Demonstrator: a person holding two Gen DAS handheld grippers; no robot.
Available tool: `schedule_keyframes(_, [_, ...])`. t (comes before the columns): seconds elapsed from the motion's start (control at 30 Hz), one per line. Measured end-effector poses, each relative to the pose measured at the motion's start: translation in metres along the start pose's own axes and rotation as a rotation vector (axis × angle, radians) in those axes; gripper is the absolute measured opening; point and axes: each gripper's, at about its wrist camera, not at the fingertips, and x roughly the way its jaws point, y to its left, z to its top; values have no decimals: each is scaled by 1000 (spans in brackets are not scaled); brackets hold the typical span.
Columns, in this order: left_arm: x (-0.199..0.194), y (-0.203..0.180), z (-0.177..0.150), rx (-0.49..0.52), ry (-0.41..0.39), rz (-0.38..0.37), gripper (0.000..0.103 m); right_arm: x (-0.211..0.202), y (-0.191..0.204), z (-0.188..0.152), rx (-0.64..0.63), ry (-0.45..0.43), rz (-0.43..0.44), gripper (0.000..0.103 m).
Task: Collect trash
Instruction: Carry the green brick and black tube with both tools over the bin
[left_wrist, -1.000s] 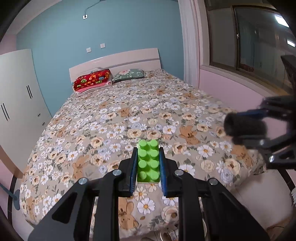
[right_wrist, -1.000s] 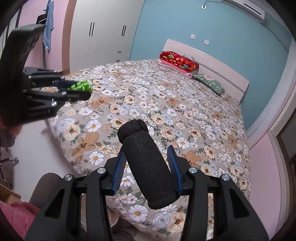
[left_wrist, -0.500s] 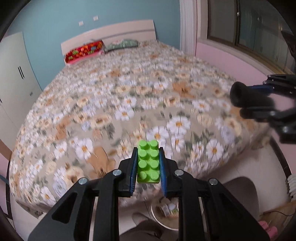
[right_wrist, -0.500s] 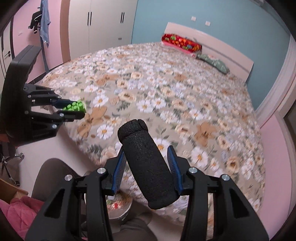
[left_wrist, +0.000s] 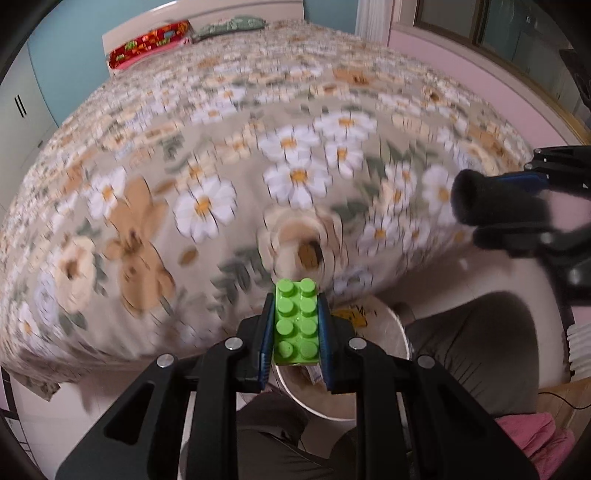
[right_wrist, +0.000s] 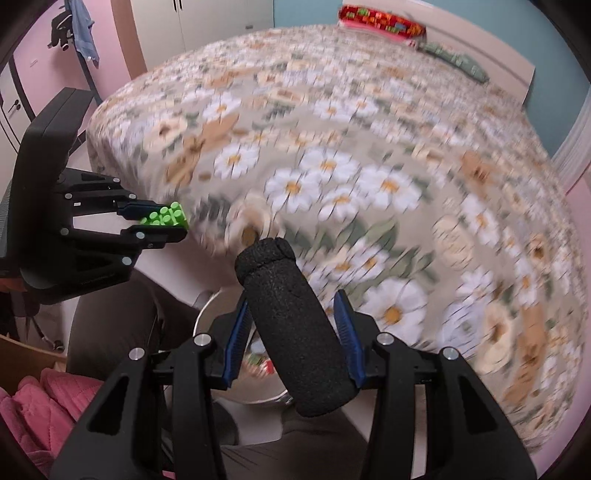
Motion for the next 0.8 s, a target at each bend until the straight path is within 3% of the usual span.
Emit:
schedule_keyframes(0.33, [68, -12, -45, -42, 126, -62, 24, 82, 19, -49, 36, 147, 96, 46])
schedule_keyframes(0.8, [167, -23, -101, -206, 313, -165, 23, 187, 36, -113, 151, 332, 145, 46])
